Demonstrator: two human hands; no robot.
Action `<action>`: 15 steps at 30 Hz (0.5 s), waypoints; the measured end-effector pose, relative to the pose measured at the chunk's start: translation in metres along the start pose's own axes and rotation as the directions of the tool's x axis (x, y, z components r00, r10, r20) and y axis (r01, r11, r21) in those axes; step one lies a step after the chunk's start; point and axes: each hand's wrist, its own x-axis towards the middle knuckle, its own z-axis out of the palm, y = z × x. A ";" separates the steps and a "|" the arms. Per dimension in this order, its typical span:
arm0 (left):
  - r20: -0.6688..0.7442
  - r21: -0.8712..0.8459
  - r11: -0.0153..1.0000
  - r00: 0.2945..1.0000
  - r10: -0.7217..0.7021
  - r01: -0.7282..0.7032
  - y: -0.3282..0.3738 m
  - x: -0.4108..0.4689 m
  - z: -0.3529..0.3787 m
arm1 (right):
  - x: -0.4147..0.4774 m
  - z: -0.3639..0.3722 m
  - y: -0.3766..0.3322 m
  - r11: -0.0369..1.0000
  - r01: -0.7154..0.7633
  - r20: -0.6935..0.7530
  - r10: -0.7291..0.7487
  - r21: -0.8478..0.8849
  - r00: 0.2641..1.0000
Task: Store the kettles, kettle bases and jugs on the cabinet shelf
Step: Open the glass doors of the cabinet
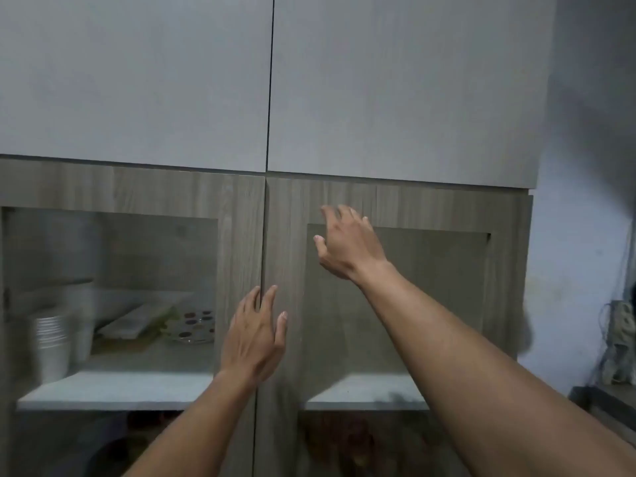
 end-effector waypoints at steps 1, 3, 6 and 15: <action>0.012 -0.011 1.000 1.000 -0.008 0.008 -0.002 0.002 0.005 | 0.010 0.003 -0.001 1.000 0.024 -0.018 -0.024 -0.007 1.000; -0.001 -0.008 0.999 1.000 -0.031 0.031 -0.008 0.007 0.020 | 0.027 0.009 -0.002 0.998 0.056 -0.043 -0.057 -0.024 0.997; -0.017 -0.018 0.998 0.998 -0.064 0.063 -0.011 0.015 0.041 | 0.050 0.014 -0.004 0.994 0.096 -0.027 -0.097 -0.050 0.995; -0.118 0.117 0.990 0.991 -0.069 0.083 -0.013 0.036 0.074 | 0.091 0.032 0.005 0.986 0.123 -0.004 -0.124 -0.111 0.992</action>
